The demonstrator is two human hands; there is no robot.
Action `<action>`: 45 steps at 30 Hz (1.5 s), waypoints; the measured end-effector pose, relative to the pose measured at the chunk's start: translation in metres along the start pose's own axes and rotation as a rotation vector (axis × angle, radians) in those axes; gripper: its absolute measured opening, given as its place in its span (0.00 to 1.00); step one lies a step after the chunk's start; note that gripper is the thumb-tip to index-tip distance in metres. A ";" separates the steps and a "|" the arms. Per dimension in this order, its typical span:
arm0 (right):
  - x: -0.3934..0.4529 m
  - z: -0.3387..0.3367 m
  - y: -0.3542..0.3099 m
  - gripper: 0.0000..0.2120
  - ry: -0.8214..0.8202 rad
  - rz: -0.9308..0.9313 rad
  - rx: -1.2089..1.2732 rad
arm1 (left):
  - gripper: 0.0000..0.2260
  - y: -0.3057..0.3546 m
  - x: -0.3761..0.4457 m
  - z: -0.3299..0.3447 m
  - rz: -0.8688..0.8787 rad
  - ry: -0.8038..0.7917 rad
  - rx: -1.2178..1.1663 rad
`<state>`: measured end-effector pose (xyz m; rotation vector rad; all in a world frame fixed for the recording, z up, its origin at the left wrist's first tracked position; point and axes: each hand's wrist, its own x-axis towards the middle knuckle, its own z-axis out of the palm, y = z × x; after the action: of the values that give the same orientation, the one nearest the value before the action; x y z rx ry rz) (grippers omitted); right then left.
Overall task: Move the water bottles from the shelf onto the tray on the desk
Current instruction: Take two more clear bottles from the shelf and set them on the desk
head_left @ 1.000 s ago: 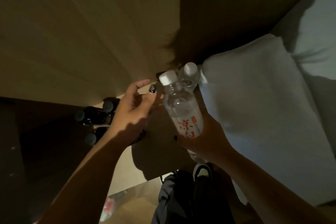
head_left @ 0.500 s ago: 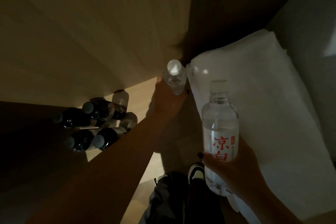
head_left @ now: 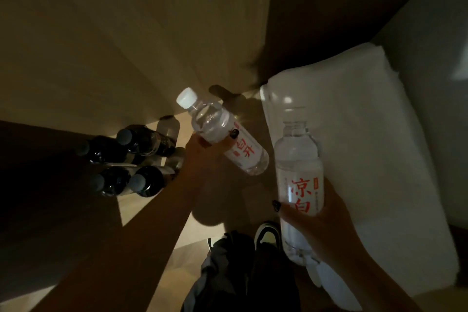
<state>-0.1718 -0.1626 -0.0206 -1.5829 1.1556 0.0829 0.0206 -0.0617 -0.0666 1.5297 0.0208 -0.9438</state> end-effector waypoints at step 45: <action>-0.200 0.009 -0.178 0.09 -0.204 -0.057 0.161 | 0.27 0.167 -0.299 -0.066 -0.064 0.090 -0.235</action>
<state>-0.1472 -0.0501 0.2211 -1.4282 0.9343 0.1087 -0.0549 0.1052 0.2298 1.3582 0.2388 -0.8893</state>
